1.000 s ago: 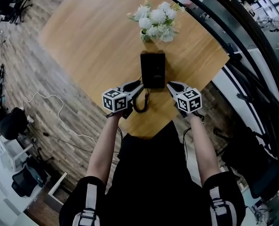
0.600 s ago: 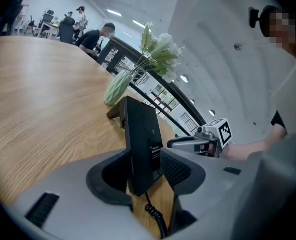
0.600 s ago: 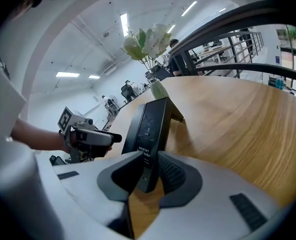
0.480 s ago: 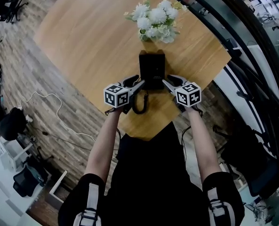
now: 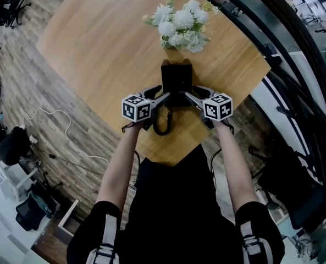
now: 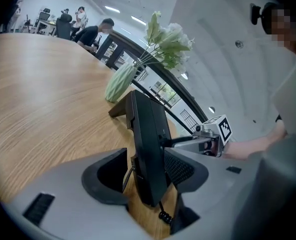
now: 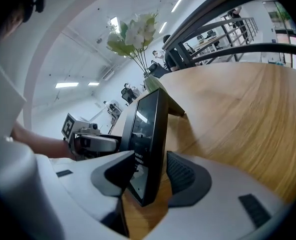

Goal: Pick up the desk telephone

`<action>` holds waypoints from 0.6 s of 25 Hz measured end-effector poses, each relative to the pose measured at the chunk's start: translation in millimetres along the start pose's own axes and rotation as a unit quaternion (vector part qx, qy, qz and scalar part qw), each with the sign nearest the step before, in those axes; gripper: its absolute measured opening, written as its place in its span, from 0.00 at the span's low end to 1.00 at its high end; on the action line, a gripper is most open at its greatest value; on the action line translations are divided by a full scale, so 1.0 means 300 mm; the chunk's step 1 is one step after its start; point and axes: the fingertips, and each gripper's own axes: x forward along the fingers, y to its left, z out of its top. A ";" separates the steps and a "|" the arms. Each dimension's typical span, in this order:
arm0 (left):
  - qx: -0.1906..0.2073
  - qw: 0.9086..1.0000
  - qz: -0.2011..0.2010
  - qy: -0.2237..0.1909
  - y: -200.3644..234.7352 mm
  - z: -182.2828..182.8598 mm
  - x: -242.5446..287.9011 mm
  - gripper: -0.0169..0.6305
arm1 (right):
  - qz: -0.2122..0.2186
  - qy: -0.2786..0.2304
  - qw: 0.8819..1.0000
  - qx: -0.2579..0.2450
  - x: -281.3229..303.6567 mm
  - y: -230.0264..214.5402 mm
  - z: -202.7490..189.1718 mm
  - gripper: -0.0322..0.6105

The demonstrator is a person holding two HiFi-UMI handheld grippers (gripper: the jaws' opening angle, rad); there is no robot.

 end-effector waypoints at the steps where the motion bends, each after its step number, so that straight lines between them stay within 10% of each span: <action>1: -0.001 1.000 -0.002 0.004 0.004 -0.003 0.007 0.36 | 0.004 0.001 1.000 0.006 0.010 -0.001 -0.003 0.35; 15: -0.009 0.998 -0.056 0.031 -0.012 0.010 0.086 0.42 | 0.052 0.015 0.998 0.015 0.057 0.012 0.010 0.40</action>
